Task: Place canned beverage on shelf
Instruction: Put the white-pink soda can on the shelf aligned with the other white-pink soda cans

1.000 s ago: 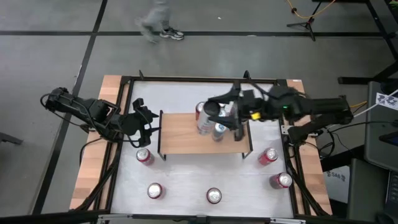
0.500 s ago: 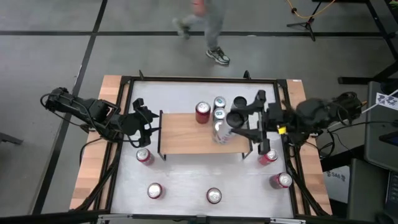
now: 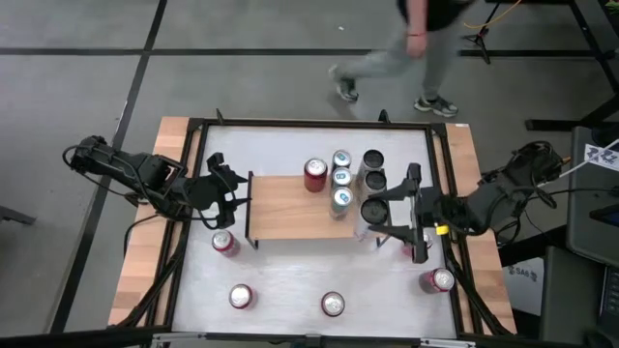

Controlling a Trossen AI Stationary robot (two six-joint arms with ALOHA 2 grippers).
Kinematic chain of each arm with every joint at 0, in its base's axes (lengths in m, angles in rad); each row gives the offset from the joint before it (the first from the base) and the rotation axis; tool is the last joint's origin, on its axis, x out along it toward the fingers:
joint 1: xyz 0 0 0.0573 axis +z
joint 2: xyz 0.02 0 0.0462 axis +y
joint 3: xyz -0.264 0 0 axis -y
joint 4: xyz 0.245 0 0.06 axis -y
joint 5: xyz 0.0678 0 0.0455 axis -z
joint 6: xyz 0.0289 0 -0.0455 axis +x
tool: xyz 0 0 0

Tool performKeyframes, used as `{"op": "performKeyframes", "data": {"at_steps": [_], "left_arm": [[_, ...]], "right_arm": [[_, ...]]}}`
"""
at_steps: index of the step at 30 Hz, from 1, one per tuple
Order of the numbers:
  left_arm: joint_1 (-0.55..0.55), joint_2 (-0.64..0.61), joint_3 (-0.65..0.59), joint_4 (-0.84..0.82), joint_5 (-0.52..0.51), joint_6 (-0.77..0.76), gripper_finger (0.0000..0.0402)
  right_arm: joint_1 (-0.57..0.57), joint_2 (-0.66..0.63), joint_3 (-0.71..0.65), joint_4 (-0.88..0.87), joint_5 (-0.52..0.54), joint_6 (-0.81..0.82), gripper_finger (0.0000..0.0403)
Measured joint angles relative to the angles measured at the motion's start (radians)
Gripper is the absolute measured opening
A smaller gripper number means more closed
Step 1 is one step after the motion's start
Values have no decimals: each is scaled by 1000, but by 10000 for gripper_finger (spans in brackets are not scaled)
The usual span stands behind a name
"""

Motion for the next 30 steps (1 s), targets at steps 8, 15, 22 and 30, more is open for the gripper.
{"op": "performKeyframes", "data": {"at_steps": [8, 15, 22, 30], "left_arm": [[0, 0, 0, 1, 0, -20, 229], [0, 0, 0, 1, 0, -24, 229], [0, 0, 0, 1, 0, -24, 229], [0, 0, 0, 1, 0, -24, 229]], "right_arm": [[27, 37, 0, -69, 68, 7, 248], [24, 55, 0, -144, 96, 64, 248], [25, 55, -1, -207, 159, 125, 248], [25, 55, -2, -310, 159, 194, 248]]}}
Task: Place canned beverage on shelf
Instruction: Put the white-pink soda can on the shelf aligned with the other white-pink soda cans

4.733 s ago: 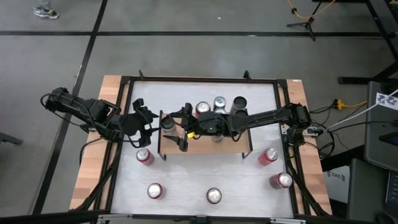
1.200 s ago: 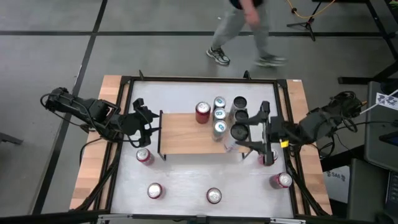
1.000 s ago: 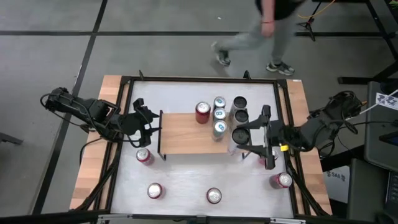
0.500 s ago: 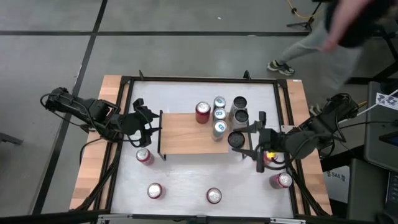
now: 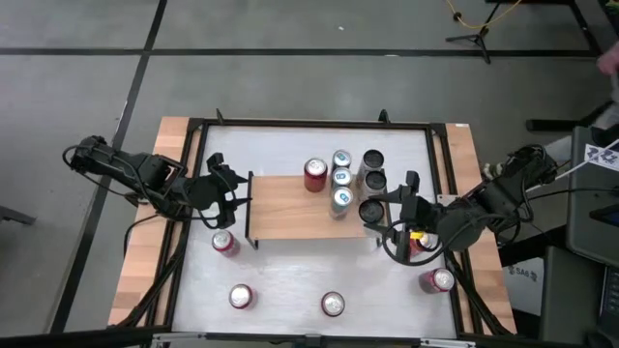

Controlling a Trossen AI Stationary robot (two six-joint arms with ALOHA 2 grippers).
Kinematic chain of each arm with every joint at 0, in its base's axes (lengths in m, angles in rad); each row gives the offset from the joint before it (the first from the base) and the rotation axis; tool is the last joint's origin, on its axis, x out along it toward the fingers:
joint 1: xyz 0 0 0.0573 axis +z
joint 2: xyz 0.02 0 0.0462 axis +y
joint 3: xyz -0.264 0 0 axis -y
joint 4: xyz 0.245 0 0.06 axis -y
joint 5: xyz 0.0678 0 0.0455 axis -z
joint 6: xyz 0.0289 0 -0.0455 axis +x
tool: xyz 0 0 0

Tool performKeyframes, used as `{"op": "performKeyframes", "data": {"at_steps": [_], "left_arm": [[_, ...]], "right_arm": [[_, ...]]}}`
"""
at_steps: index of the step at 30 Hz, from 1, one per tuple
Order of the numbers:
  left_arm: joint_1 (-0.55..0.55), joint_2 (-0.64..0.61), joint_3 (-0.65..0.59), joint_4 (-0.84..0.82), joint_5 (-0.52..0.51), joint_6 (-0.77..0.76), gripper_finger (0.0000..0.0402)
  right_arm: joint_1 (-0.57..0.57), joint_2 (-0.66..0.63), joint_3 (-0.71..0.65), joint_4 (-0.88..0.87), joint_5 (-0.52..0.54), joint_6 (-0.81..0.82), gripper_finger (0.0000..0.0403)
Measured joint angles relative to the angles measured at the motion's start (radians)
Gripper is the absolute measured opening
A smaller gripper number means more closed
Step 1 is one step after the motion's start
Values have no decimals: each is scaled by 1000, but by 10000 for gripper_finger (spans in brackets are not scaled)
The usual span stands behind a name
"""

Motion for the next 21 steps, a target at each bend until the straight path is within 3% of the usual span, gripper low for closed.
{"op": "performKeyframes", "data": {"at_steps": [10, 21], "left_arm": [[0, 0, 0, 0, 0, 0, 229], [0, 0, 0, 0, -7, 0, 229]], "right_arm": [[-1, -18, 0, -79, 9, 49, 248], [-1, -134, 0, -99, 10, 48, 248]]}}
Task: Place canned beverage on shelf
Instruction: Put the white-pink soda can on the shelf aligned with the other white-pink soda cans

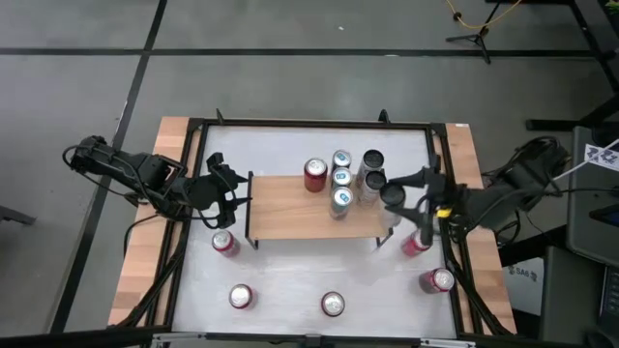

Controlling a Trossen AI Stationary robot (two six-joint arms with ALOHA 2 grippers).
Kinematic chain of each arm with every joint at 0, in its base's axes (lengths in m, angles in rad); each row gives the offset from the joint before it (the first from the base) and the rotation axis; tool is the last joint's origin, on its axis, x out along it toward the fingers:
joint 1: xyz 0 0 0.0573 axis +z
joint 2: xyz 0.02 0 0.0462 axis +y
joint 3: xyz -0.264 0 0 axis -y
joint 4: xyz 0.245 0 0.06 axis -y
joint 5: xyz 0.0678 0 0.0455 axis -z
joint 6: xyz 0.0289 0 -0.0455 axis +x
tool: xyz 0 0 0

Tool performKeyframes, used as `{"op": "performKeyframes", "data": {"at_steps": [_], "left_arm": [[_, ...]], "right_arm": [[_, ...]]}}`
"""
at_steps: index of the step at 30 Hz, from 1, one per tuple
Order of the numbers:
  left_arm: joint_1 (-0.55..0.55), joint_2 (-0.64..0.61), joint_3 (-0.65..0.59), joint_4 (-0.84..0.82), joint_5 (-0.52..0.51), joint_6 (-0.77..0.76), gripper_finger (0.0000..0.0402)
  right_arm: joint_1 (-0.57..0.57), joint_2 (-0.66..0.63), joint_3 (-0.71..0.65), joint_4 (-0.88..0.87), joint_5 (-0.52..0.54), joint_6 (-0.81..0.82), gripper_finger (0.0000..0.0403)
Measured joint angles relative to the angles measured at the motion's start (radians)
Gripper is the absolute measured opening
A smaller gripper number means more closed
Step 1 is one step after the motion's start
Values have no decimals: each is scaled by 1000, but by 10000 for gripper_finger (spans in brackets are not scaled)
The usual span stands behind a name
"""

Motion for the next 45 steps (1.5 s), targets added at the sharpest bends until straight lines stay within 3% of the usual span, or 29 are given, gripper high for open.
{"op": "performKeyframes", "data": {"at_steps": [11, 16, 25, 31, 36, 45], "left_arm": [[0, 0, 0, 0, -1, -1, 229], [0, 0, 0, 1, -2, -1, 229], [0, 0, 0, 16, -3, -1, 229], [0, 0, 0, 44, -3, -1, 229], [0, 0, 0, 48, -3, -1, 229], [0, 0, 0, 49, -3, -2, 229]], "right_arm": [[0, -39, -8, -89, 17, 38, 248], [0, -69, -132, -47, 13, 78, 248], [0, -258, -466, 292, 5, 100, 248], [0, -349, -654, 580, -13, 0, 248], [0, -359, -718, 696, -20, -86, 248], [0, -309, -745, 729, -19, -153, 248]]}}
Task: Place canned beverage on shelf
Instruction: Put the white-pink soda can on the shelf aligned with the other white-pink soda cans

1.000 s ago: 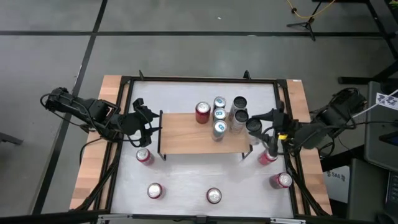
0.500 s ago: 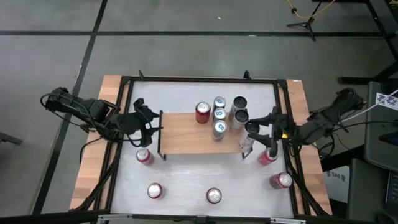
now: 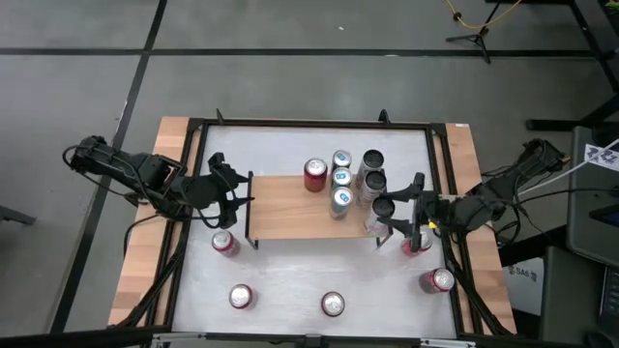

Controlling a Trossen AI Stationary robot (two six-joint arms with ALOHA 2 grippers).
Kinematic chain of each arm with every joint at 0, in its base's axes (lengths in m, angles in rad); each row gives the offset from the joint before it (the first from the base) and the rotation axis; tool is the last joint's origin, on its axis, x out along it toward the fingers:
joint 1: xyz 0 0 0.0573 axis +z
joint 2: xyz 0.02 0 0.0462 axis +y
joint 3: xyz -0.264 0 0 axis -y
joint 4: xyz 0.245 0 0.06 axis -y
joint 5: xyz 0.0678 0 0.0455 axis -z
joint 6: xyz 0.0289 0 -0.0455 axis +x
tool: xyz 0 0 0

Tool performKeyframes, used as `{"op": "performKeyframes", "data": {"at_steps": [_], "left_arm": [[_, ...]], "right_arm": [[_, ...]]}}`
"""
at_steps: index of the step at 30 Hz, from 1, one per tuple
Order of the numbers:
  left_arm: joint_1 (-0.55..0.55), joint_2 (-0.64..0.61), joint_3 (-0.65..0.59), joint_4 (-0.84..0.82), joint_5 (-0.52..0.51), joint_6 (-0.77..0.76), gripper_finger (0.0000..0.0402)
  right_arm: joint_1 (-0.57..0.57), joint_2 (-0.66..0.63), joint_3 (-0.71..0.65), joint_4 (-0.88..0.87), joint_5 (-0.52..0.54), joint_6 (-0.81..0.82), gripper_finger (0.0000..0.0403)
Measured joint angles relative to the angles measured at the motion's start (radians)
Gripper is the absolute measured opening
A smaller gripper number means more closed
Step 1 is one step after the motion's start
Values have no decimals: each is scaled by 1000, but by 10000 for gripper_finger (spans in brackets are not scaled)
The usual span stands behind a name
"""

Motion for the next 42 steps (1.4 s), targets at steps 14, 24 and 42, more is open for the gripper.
{"op": "performKeyframes", "data": {"at_steps": [14, 24, 42], "left_arm": [[0, 0, 0, 0, 1, -25, 229], [0, 0, 0, 0, 2, -25, 229], [0, 0, 0, 0, 4, -25, 229]], "right_arm": [[0, 76, 0, 33, 32, -61, 248], [0, 76, 0, -11, 34, -51, 248], [0, 76, 0, -12, 21, -47, 248]]}}
